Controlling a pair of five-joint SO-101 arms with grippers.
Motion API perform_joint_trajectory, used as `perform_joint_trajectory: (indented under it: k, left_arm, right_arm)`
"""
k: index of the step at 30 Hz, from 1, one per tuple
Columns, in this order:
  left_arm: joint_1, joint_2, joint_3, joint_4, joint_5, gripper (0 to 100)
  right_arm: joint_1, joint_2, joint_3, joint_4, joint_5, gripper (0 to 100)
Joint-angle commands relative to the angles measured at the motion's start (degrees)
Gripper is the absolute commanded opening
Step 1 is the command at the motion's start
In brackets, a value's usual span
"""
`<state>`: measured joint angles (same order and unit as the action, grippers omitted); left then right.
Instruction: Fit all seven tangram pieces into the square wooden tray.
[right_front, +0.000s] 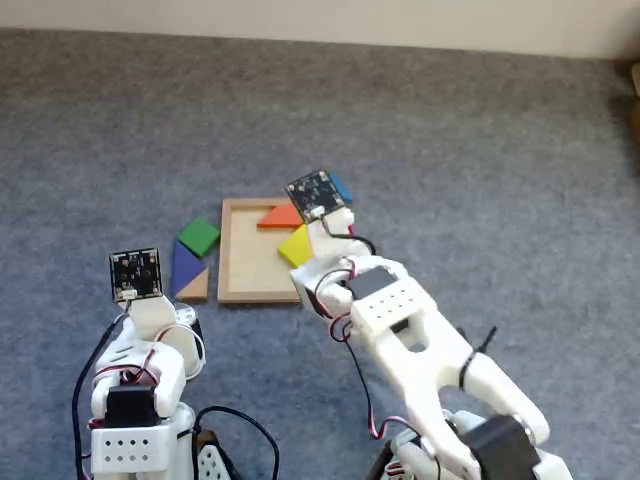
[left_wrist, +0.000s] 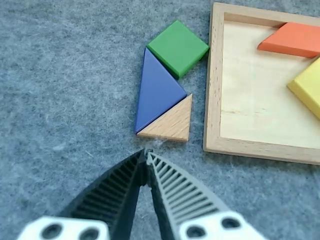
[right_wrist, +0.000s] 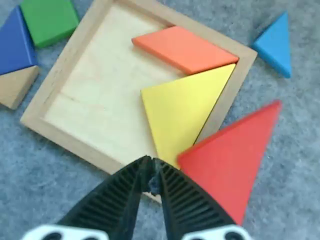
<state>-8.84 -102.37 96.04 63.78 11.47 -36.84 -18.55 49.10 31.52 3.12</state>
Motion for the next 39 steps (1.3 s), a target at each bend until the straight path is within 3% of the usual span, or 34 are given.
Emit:
perform_joint_trajectory:
  k: [1, 5, 9, 17, 23, 28, 39]
  left_arm:
    - [-0.84, -0.13, 1.19, 0.09, -0.35, 0]
    - [-0.84, -0.13, 1.19, 0.09, -0.35, 0]
    - [-0.84, -0.13, 1.19, 0.09, -0.35, 0]
    - [-0.84, -0.13, 1.19, 0.09, -0.35, 0]
    - [-0.84, -0.13, 1.19, 0.09, -0.35, 0]
    - [-0.84, -0.13, 1.19, 0.09, -0.35, 0]
    - [-0.84, -0.13, 1.19, 0.09, -0.35, 0]
  right_arm:
    - [-0.4, -0.92, -5.85, 0.75, 0.09, 2.2]
    - [2.15, -4.53, -11.21, 10.68, -2.02, 9.1]
    - [9.1, -4.62, -16.75, 17.89, -6.77, 10.0]
    - [16.75, 8.84, -19.21, 17.63, -6.68, 10.0]
    - [20.18, 18.77, -21.14, 12.7, -3.52, 0.6]
    - [20.26, 21.32, -20.7, 12.7, -1.14, 0.6]
    - [10.33, 22.81, -20.97, 15.96, -1.14, 0.5]
